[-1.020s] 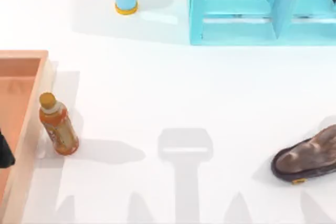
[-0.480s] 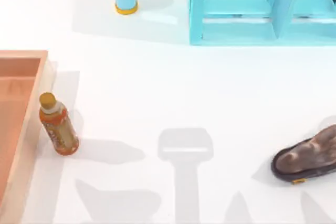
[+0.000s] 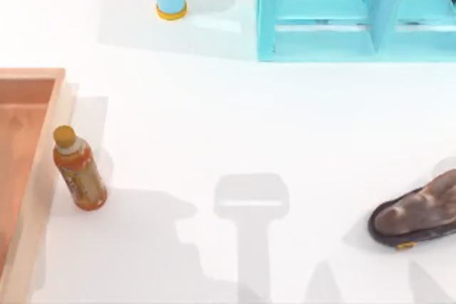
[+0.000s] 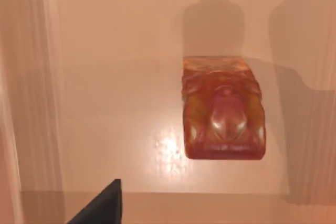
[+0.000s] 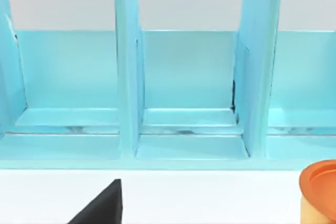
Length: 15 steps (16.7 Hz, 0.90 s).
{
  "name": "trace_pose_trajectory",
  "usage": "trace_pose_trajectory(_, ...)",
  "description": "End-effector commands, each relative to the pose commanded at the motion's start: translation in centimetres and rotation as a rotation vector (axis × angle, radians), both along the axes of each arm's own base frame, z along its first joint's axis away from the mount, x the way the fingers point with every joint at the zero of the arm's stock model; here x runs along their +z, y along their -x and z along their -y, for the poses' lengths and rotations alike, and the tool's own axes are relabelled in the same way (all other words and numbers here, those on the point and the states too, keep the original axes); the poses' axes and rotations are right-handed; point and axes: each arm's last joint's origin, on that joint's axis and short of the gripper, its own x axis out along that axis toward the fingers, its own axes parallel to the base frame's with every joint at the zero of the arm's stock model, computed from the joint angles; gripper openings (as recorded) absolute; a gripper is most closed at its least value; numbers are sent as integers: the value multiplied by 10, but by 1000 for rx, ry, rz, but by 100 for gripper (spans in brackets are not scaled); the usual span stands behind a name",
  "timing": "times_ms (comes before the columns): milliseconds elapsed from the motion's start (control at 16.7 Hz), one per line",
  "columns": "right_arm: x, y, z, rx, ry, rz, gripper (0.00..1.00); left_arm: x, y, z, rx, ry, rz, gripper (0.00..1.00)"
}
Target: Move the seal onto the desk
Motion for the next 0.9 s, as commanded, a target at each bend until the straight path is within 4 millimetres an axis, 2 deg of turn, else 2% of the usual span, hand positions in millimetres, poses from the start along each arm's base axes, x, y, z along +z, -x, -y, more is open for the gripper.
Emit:
trace_pose_trajectory(240,0,0,0,0,0,0,100,-2,-16,-13,0,26,-84,100)
trace_pose_trajectory(600,0,0,0,0,0,0,100,-3,-17,-12,-4,26,-83,100)
trace_pose_trajectory(720,0,0,0,0,0,0,100,-12,-20,-14,-2,26,-85,100)
trace_pose_trajectory(900,0,0,0,0,0,0,100,-41,-26,-17,0,26,-84,100)
